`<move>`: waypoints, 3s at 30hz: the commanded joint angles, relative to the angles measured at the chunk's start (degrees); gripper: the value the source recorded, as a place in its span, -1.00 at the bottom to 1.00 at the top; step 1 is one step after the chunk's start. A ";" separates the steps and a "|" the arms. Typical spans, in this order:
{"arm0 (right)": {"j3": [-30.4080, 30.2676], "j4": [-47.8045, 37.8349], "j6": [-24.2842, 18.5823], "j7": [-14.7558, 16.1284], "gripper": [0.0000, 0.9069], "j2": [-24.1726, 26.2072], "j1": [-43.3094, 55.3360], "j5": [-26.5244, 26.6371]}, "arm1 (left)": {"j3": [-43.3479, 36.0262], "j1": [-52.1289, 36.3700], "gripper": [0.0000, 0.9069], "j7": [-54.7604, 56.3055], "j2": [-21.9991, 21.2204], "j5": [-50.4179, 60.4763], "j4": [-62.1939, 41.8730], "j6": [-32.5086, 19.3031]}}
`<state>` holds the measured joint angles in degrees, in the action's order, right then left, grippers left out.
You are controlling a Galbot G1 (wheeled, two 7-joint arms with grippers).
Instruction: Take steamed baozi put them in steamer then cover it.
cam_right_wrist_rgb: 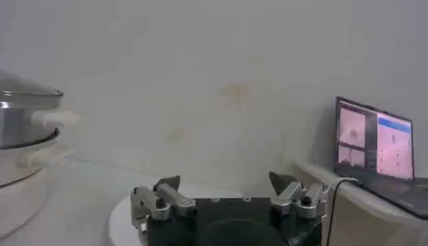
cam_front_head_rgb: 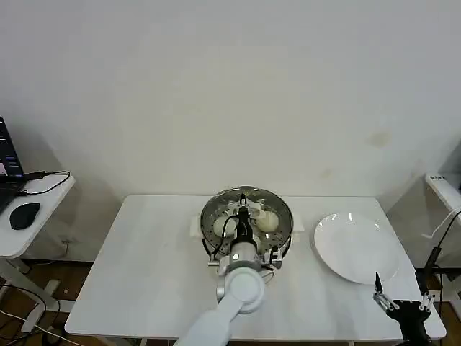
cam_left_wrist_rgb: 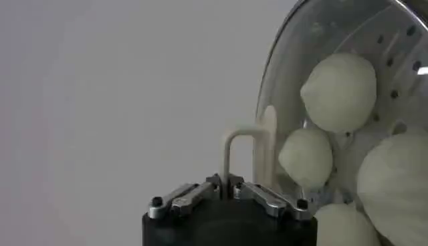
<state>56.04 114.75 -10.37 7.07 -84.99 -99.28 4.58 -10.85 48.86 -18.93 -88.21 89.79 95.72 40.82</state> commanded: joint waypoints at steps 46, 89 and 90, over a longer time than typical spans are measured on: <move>-0.84 0.07 -0.26 0.06 1.00 -0.61 -0.27 -1.05 | -3.15 4.51 1.00 -0.67 8.16 -9.37 15.06 -0.33; -13.45 6.58 5.60 -1.38 1.00 4.14 -5.78 1.26 | 55.00 61.00 1.00 29.70 14.43 -104.84 26.59 -45.53; -13.70 6.60 5.90 -1.55 1.00 4.11 -5.78 1.22 | 55.03 61.25 1.00 29.73 14.21 -104.87 26.62 -45.67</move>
<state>46.37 120.16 -8.03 5.98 -82.06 -104.16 4.85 35.09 93.40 9.40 -72.26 -6.77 122.98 4.28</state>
